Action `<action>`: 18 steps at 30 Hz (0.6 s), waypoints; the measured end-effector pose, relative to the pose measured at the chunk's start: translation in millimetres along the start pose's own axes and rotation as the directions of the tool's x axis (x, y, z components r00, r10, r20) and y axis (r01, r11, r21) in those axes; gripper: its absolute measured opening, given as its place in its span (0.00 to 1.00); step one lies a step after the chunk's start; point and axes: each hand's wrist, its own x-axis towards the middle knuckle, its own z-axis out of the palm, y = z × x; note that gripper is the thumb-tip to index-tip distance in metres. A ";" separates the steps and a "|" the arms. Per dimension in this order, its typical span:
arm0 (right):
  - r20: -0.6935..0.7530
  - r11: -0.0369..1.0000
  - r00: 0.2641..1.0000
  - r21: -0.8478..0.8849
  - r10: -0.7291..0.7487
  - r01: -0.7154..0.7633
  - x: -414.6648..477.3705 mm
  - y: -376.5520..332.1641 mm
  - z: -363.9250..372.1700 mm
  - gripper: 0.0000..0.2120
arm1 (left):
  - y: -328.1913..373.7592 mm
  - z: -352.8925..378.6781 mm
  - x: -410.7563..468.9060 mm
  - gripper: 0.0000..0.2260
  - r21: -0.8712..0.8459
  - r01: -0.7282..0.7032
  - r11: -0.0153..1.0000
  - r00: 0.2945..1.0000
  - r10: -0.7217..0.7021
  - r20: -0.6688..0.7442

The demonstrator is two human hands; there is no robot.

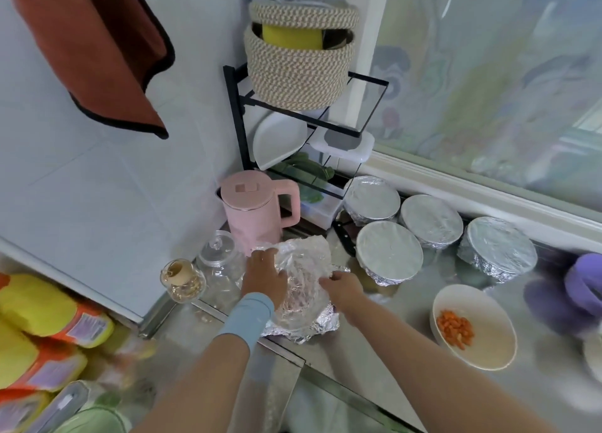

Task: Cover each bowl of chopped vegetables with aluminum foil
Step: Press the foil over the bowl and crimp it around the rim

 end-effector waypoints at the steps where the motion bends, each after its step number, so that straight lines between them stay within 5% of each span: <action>1: -0.020 1.000 0.999 -0.002 -0.025 0.025 -1.2 -1.5 -8.2 0.10 | 8.4 -1.8 2.8 0.23 0.008 -0.049 0.999 0.998 0.049 -0.050; 4: -0.072 0.996 0.994 -0.003 -0.088 0.088 -9.2 -5.7 -39.0 0.14 | 37.4 -0.7 7.8 0.27 0.072 -0.117 0.991 0.987 0.124 -0.099; 9: -0.215 0.981 0.963 0.065 -0.163 0.180 -26.8 -5.2 -115.0 0.06 | 95.0 17.9 4.9 0.31 0.018 -0.055 0.998 0.995 0.057 -0.076; 18: -0.300 0.980 0.952 0.157 -0.069 0.120 -47.1 62.0 -265.7 0.08 | 211.7 85.0 -31.0 0.23 -0.390 0.046 0.920 0.988 0.015 0.151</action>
